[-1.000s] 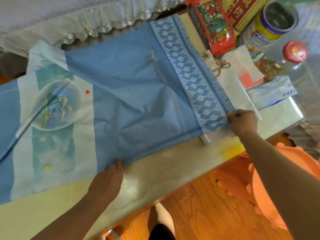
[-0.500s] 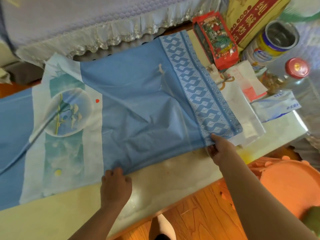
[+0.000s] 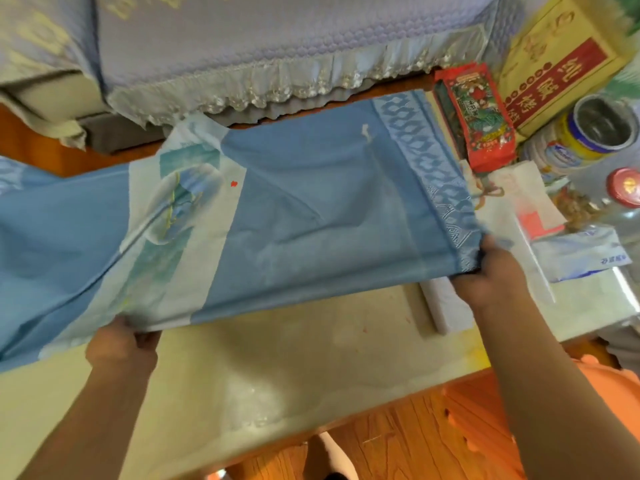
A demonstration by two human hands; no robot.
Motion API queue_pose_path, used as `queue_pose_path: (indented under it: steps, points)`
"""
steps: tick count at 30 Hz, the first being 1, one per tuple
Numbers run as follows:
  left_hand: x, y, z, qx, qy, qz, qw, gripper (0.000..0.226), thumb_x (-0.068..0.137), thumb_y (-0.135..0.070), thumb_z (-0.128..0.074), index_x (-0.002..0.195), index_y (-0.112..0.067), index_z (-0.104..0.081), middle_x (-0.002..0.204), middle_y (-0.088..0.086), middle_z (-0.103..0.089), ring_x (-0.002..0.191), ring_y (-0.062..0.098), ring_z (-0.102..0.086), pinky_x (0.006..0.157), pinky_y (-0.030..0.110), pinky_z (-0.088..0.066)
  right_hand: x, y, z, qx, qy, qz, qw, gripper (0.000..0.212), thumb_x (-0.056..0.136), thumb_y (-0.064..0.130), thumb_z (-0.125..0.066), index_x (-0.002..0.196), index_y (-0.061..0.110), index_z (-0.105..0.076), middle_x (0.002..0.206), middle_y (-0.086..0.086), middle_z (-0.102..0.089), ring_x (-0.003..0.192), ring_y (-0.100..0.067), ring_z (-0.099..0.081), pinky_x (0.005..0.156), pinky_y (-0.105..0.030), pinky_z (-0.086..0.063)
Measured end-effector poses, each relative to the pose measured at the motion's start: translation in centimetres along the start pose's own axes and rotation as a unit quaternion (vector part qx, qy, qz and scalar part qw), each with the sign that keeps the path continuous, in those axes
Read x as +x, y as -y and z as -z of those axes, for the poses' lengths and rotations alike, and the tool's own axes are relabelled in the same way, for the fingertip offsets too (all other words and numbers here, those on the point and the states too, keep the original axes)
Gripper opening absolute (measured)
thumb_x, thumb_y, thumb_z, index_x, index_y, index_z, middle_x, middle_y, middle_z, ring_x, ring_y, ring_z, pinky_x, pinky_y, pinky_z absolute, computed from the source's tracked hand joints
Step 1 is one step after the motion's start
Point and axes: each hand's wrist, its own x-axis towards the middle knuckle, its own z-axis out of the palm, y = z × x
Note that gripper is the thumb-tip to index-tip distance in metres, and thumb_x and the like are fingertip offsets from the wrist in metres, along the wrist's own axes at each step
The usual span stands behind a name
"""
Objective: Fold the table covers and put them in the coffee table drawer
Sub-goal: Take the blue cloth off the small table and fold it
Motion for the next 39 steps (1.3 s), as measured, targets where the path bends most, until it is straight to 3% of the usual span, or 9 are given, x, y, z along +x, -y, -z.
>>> queue_pose_path:
  steps: [2, 4, 9, 14, 17, 21, 25, 36, 39]
  points:
    - [-2.8, -1.3, 1.2, 0.046, -0.007, -0.013, 0.999, 0.025, 0.105, -0.021, -0.039, 0.123, -0.019, -0.056, 0.112, -0.002, -0.062, 0.108, 0.008, -0.064, 0.097, 0.025, -0.054, -0.5, 1.4, -2.4, -0.003, 0.051, 0.07, 0.996, 0.027, 0.105, 0.025, -0.049, 0.119, 0.01, -0.065, 0.134, -0.01, -0.065, 0.093, -0.017, -0.072, 0.077, -0.035, -0.06]
    - [-5.5, -0.5, 3.0, 0.054, -0.011, -0.023, 0.998, 0.012, 0.098, -0.026, -0.046, 0.097, -0.024, -0.057, 0.099, -0.005, -0.061, 0.102, 0.017, -0.066, 0.099, 0.031, -0.055, -2.3, 3.3, -3.5, -0.003, 0.063, 0.157, 0.986, 0.03, 0.107, 0.025, -0.046, 0.124, 0.006, -0.062, 0.123, -0.009, -0.071, 0.104, -0.021, -0.072, 0.086, -0.04, -0.06]
    - [-10.7, 7.8, 6.4, 0.118, -0.147, 0.059, 0.98, 0.018, 0.098, -0.027, -0.06, 0.093, -0.009, -0.061, 0.083, 0.009, -0.064, 0.071, 0.025, -0.064, 0.05, 0.029, -0.06, -3.7, 4.4, 2.3, -0.038, -0.069, 0.251, 0.965, 0.021, 0.1, 0.035, -0.056, 0.111, 0.021, -0.066, 0.097, 0.01, -0.075, 0.095, -0.011, -0.072, 0.078, -0.032, -0.06]
    - [-10.4, 15.5, 8.3, 0.202, -0.092, 0.2, 0.954, 0.021, 0.106, -0.036, -0.046, 0.111, -0.018, -0.057, 0.089, 0.011, -0.069, 0.067, 0.024, -0.068, 0.062, 0.032, -0.048, 0.5, 1.5, 9.9, -0.005, -0.135, 0.059, 0.989, 0.026, 0.088, 0.015, -0.071, 0.109, 0.014, -0.056, 0.095, -0.01, -0.067, 0.101, -0.035, -0.065, 0.07, -0.036, -0.053]
    - [-10.9, 17.1, 8.5, 0.226, -0.076, 0.248, 0.939, 0.03, 0.107, -0.042, -0.041, 0.096, -0.019, -0.057, 0.09, 0.012, -0.068, 0.077, 0.027, -0.064, 0.068, 0.035, -0.046, 2.4, -1.4, 12.7, -0.1, -0.126, 0.012, 0.987, 0.009, 0.092, 0.016, -0.064, 0.101, 0.019, -0.063, 0.092, 0.001, -0.068, 0.117, -0.024, -0.063, 0.083, -0.034, -0.056]
    - [-11.0, 16.2, 10.3, 0.207, -0.054, 0.302, 0.929, 0.03, 0.104, -0.045, -0.049, 0.101, -0.017, -0.06, 0.096, 0.013, -0.069, 0.085, 0.029, -0.065, 0.074, 0.036, -0.048, 1.5, -7.6, 13.8, -0.194, -0.093, -0.072, 0.974, 0.037, 0.096, 0.031, -0.063, 0.132, 0.019, -0.058, 0.118, -0.003, -0.063, 0.101, -0.021, -0.063, 0.078, -0.034, -0.051]
    - [-7.7, 13.8, 12.6, 0.139, -0.009, 0.353, 0.925, 0.028, 0.094, -0.033, -0.064, 0.11, -0.01, -0.061, 0.104, 0.019, -0.064, 0.091, 0.033, -0.063, 0.08, 0.041, -0.048, -1.5, -14.3, 12.5, -0.181, -0.088, -0.146, 0.968, 0.046, 0.096, 0.028, -0.063, 0.14, 0.016, -0.054, 0.13, -0.006, -0.064, 0.099, -0.02, -0.064, 0.077, -0.035, -0.053]
    - [8.0, 0.7, 24.7, -0.099, -0.083, 0.103, 0.986, 0.023, 0.096, -0.039, -0.059, 0.11, -0.023, -0.065, 0.125, 0.006, -0.067, 0.113, 0.022, -0.064, 0.104, 0.041, -0.049, -12.1, -35.4, 10.9, -0.203, -0.029, -0.264, 0.942, 0.039, 0.094, 0.023, -0.062, 0.132, 0.015, -0.06, 0.127, -0.015, -0.068, 0.119, -0.037, -0.062, 0.107, -0.063, -0.041]
    - [12.3, -3.3, 27.2, -0.099, -0.07, 0.042, 0.992, 0.025, 0.098, -0.041, -0.057, 0.107, -0.025, -0.074, 0.124, 0.001, -0.072, 0.108, 0.021, -0.068, 0.091, 0.04, -0.054, -14.3, -39.4, 10.5, -0.215, -0.028, -0.238, 0.947, 0.054, 0.081, 0.024, -0.076, 0.132, 0.013, -0.061, 0.122, -0.016, -0.07, 0.115, -0.038, -0.065, 0.101, -0.067, -0.045]
